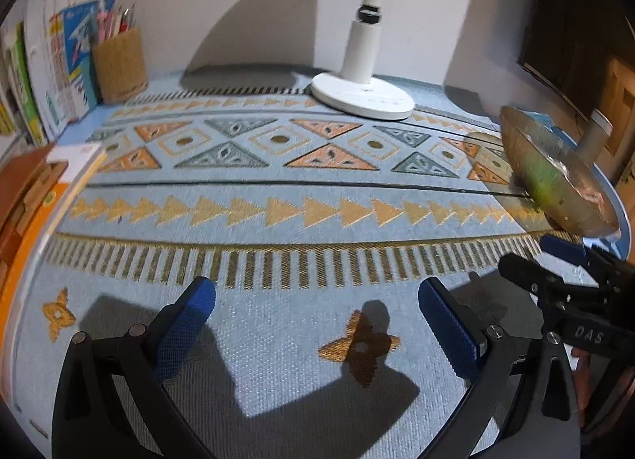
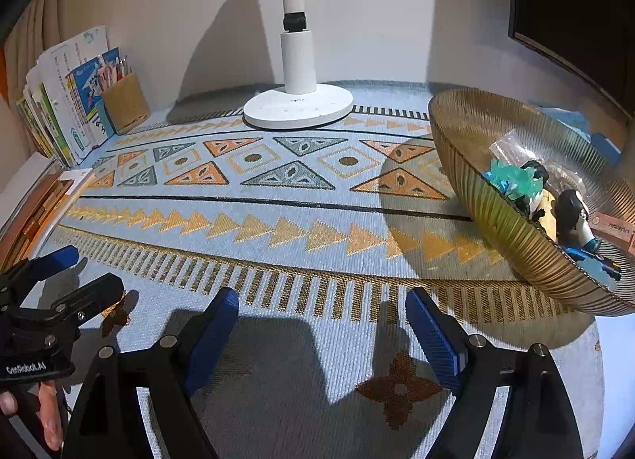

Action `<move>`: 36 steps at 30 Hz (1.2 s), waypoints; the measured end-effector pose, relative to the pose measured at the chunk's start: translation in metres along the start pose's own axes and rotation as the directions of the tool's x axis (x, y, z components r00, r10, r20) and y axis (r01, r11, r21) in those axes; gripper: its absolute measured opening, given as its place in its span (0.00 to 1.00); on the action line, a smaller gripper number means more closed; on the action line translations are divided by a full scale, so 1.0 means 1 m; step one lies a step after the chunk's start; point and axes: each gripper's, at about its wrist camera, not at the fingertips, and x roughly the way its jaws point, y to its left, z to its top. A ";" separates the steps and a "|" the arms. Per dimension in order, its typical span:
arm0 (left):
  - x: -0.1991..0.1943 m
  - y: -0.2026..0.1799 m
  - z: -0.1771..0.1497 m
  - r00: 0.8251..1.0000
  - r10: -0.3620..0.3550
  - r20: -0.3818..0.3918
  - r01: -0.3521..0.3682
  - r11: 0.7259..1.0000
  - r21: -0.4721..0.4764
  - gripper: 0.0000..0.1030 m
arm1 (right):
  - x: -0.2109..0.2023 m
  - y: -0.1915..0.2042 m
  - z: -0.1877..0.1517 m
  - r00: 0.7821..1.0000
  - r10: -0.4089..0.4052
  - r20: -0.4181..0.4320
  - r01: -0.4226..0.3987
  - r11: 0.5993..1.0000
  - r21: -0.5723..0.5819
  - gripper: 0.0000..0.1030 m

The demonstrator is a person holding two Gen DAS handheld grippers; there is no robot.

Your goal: Organize rigid objects

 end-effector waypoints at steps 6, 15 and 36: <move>0.006 0.008 0.000 0.999 0.002 -0.038 -0.004 0.999 -0.051 0.99 | 0.006 -0.003 0.000 0.999 0.004 -0.036 -0.004 1.000 0.019 0.83; 0.011 0.001 0.001 0.996 0.058 -0.066 -0.058 0.998 -0.006 0.99 | 0.013 -0.006 0.000 0.997 0.010 -0.071 -0.007 0.999 0.039 0.83; 0.030 -0.009 0.016 0.979 0.178 -0.103 -0.178 0.984 0.010 1.00 | 0.034 0.004 0.014 0.987 -0.051 -0.155 0.051 0.999 -0.004 1.00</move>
